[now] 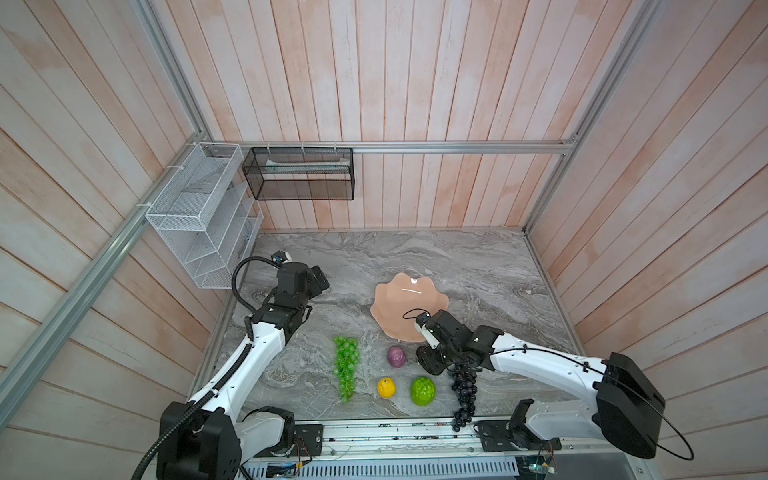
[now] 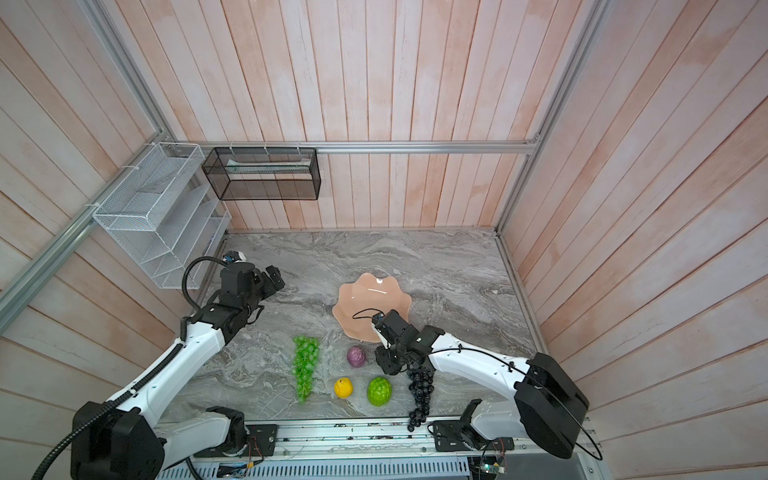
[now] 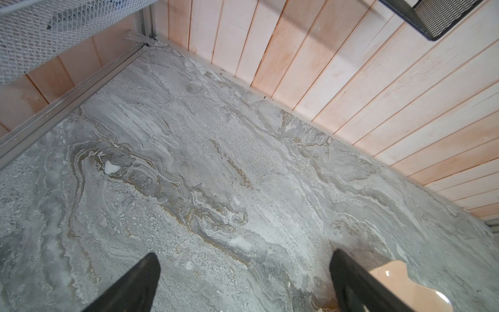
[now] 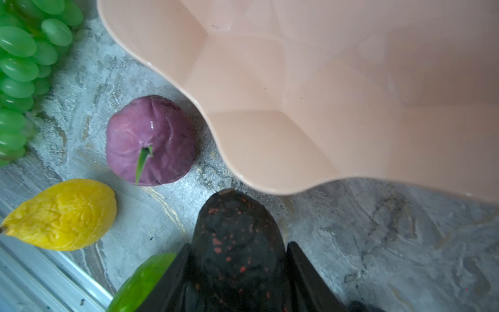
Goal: Place and organize the fake fruits in the fruit bowl
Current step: 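Lift the avocado with the right gripper and carry it over the pink bowl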
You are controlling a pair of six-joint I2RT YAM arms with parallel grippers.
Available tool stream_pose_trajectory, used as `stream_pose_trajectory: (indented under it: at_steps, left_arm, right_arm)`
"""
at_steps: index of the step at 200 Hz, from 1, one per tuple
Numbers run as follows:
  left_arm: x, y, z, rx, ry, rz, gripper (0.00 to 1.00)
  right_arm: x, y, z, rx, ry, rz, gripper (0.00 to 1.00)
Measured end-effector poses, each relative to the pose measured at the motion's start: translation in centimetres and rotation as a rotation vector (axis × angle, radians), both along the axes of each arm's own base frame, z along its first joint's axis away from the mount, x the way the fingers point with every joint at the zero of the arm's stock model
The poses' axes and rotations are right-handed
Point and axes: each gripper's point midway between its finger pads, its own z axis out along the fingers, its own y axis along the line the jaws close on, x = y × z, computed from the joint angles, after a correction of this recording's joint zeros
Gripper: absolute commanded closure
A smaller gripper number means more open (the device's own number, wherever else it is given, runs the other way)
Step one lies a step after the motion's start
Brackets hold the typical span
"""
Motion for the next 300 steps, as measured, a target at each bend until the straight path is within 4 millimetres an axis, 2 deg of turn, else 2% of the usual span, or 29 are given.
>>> stream_pose_trajectory:
  at_steps: [41,55,75,101,114,128,149,177,215,242,267,300]
  left_arm:
    - [1.2,-0.3,2.3,-0.009,-0.037,0.001,0.0]
    - [1.2,-0.3,2.4,-0.012,-0.04,0.002,0.0]
    - [1.1,-0.2,2.2,-0.018,-0.032,0.006,0.0]
    - [1.0,-0.4,1.9,-0.029,-0.018,0.004,0.0]
    - [1.0,-0.5,1.5,-0.029,-0.004,-0.001,0.0]
    - [0.9,-0.5,1.0,-0.024,0.016,-0.006,0.0]
    - [0.7,-0.6,0.4,-0.009,0.045,-0.016,0.0]
    - [0.5,-0.6,-0.1,0.014,0.075,-0.031,0.0]
    - [0.2,-1.2,-1.7,0.023,0.136,-0.079,0.0]
    - [-0.1,-1.7,-2.6,0.022,0.173,-0.11,0.0]
    - [-0.3,-1.9,-2.5,0.017,0.171,-0.118,0.0]
    - [-0.8,-2.0,-2.3,0.008,0.161,-0.127,0.0]
  right_arm:
    - [-0.8,-0.7,1.5,-0.002,0.032,-0.02,0.59]
    - [-1.0,-0.6,2.9,0.028,0.023,-0.021,0.59]
    - [-0.4,0.1,5.8,0.096,-0.03,-0.021,0.59]
    - [2.2,1.7,9.9,0.198,-0.104,-0.042,0.59]
    - [4.6,2.3,11.4,0.243,-0.14,-0.072,0.59]
    - [7.4,2.6,12.2,0.282,-0.171,-0.107,0.59]
    - [11.4,2.4,11.7,0.307,-0.187,-0.158,0.59]
    - [16.6,2.0,10.1,0.314,-0.206,-0.208,0.59]
    - [21.5,2.7,6.9,0.284,-0.192,-0.196,0.58]
    - [23.0,3.8,4.7,0.266,-0.163,-0.168,0.58]
    - [23.1,4.0,2.7,0.247,-0.129,-0.163,0.57]
    - [23.2,4.0,1.4,0.227,-0.11,-0.159,0.57]
